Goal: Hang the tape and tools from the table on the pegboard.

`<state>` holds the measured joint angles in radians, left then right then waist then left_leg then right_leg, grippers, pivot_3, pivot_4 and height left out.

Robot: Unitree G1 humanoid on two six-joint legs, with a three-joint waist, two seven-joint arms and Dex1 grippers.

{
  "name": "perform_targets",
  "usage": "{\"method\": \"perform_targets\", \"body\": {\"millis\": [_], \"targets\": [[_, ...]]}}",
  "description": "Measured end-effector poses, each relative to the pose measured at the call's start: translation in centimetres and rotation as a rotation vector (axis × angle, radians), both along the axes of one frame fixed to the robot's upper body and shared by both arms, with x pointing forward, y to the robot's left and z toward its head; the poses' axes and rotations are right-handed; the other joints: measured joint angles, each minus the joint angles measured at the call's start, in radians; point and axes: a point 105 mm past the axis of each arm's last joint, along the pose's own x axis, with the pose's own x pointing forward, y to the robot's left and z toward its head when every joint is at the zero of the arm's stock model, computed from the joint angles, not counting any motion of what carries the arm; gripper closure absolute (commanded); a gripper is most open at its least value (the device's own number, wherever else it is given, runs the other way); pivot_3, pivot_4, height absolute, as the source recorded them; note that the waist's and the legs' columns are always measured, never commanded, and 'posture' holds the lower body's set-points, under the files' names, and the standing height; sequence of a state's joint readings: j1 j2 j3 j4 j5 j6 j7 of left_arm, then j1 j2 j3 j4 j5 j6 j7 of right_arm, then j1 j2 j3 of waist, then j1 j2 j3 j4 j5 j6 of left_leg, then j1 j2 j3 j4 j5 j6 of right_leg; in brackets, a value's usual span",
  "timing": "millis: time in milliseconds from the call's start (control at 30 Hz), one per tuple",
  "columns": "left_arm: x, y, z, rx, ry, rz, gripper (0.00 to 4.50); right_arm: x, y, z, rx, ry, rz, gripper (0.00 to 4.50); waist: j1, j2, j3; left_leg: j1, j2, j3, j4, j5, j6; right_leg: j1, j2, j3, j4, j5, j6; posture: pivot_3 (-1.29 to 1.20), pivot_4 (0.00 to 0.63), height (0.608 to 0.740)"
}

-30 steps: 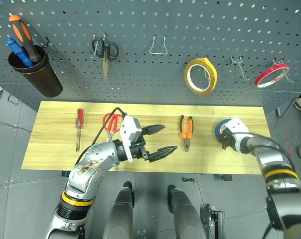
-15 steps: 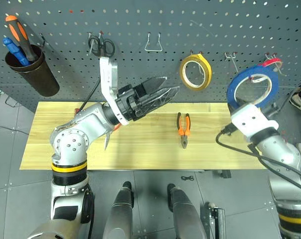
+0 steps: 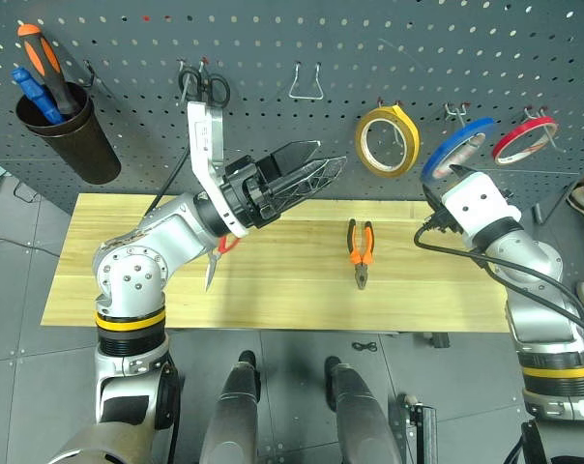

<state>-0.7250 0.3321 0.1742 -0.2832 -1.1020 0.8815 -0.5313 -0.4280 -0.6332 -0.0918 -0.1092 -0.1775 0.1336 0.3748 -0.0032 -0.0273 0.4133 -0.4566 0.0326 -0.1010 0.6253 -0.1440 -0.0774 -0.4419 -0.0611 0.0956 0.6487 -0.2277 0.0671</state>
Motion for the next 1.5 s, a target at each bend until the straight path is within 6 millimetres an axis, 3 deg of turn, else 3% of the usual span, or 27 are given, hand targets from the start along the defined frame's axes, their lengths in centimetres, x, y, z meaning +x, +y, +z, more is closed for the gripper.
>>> {"method": "perform_targets", "body": {"millis": [100, 200, 300, 367, 467, 633, 767, 933, 1100, 1367, 1500], "targets": [[0.0, 0.4, -0.5, 0.017, 0.007, 0.012, 0.00, -0.3, 0.0, -1.3, 0.053, 0.046, 0.002, 0.05, 0.003, 0.000, -0.001, 0.000, 0.000, 0.000, 0.000, 0.000, 0.000, 0.000, 0.000, 0.000, 0.000, 0.000, 0.000, 0.14, 0.354, 0.740], [-0.1, 1.1, -2.2, 0.079, 0.022, 0.022, 0.00, -1.3, -0.2, -4.6, 0.135, 0.179, -0.002, 0.05, 0.008, 0.000, -0.001, 0.000, 0.000, 0.000, -0.001, 0.000, 0.000, 0.000, 0.000, 0.000, 0.000, 0.000, 0.000, 0.14, 0.355, 0.740], [0.1, 2.8, -6.5, 0.221, 0.073, 0.066, 0.00, -2.6, 0.1, -9.0, 0.262, 0.427, 0.000, 0.05, 0.003, 0.001, -0.002, 0.000, 0.001, 0.000, -0.001, 0.000, 0.000, -0.001, 0.000, 0.000, 0.000, 0.000, -0.001, 0.13, 0.362, 0.740], [-0.4, 3.7, -9.4, 0.321, 0.100, 0.066, 0.00, -2.8, 1.5, -10.9, 0.367, 0.608, 0.027, 0.05, -0.006, 0.001, -0.002, 0.000, 0.001, 0.000, -0.001, 0.001, 0.001, -0.001, 0.001, 0.000, 0.000, 0.001, -0.002, 0.13, 0.368, 0.740], [-1.1, 4.7, -11.9, 0.386, 0.116, 0.060, 0.00, -1.7, 3.8, -11.1, 0.479, 0.750, 0.049, 0.05, -0.011, 0.001, -0.002, 0.000, 0.002, 0.000, -0.003, 0.006, 0.006, -0.003, 0.002, 0.000, 0.000, 0.003, 0.000, 0.15, 0.372, 0.740], [-1.6, 6.2, -14.0, 0.414, 0.163, 0.094, 0.00, 0.2, 5.9, -11.6, 0.562, 0.872, 0.030, 0.05, -0.002, 0.000, -0.002, -0.001, 0.004, 0.001, -0.004, 0.008, 0.009, -0.003, 0.003, -0.001, -0.001, 0.003, 0.003, 0.17, 0.375, 0.740], [-1.8, 7.3, -14.3, 0.411, 0.183, 0.149, 0.00, 2.7, 6.7, -12.8, 0.631, 0.933, -0.065, 0.05, 0.006, 0.000, -0.003, -0.004, 0.003, 0.003, -0.004, 0.008, 0.008, -0.006, 0.001, -0.001, -0.001, 0.006, 0.000, 0.21, 0.377, 0.740], [-2.4, 8.2, -13.6, 0.399, 0.188, 0.201, 0.00, 5.1, 6.2, -12.4, 0.642, 0.910, -0.137, 0.05, 0.017, -0.001, -0.003, -0.005, 0.004, 0.003, -0.012, 0.010, 0.005, -0.011, 0.001, -0.001, -0.001, 0.007, -0.003, 0.23, 0.379, 0.740], [-3.0, 8.5, -14.0, 0.407, 0.214, 0.213, 0.00, 6.5, 5.9, -13.2, 0.654, 0.933, -0.191, 0.05, 0.017, -0.001, -0.003, -0.005, 0.003, 0.003, -0.016, 0.012, 0.005, -0.013, 0.002, -0.001, -0.001, 0.008, -0.004, 0.24, 0.386, 0.740], [-3.1, 8.3, -13.6, 0.397, 0.205, 0.211, 0.00, 8.4, 6.7, -12.6, 0.577, 0.895, -0.170, 0.05, 0.016, -0.001, -0.003, -0.005, 0.004, 0.003, -0.018, 0.013, 0.005, -0.014, 0.002, -0.001, -0.001, 0.008, -0.004, 0.24, 0.388, 0.740], [-3.0, 8.4, -13.6, 0.402, 0.206, 0.217, 0.00, 8.4, 7.1, -12.7, 0.554, 0.902, -0.136, 1.22, 0.017, -0.001, -0.003, -0.005, 0.004, 0.003, -0.018, 0.013, 0.005, -0.014, 0.002, -0.001, -0.001, 0.008, -0.004, 0.25, 0.387, 0.740]]}}
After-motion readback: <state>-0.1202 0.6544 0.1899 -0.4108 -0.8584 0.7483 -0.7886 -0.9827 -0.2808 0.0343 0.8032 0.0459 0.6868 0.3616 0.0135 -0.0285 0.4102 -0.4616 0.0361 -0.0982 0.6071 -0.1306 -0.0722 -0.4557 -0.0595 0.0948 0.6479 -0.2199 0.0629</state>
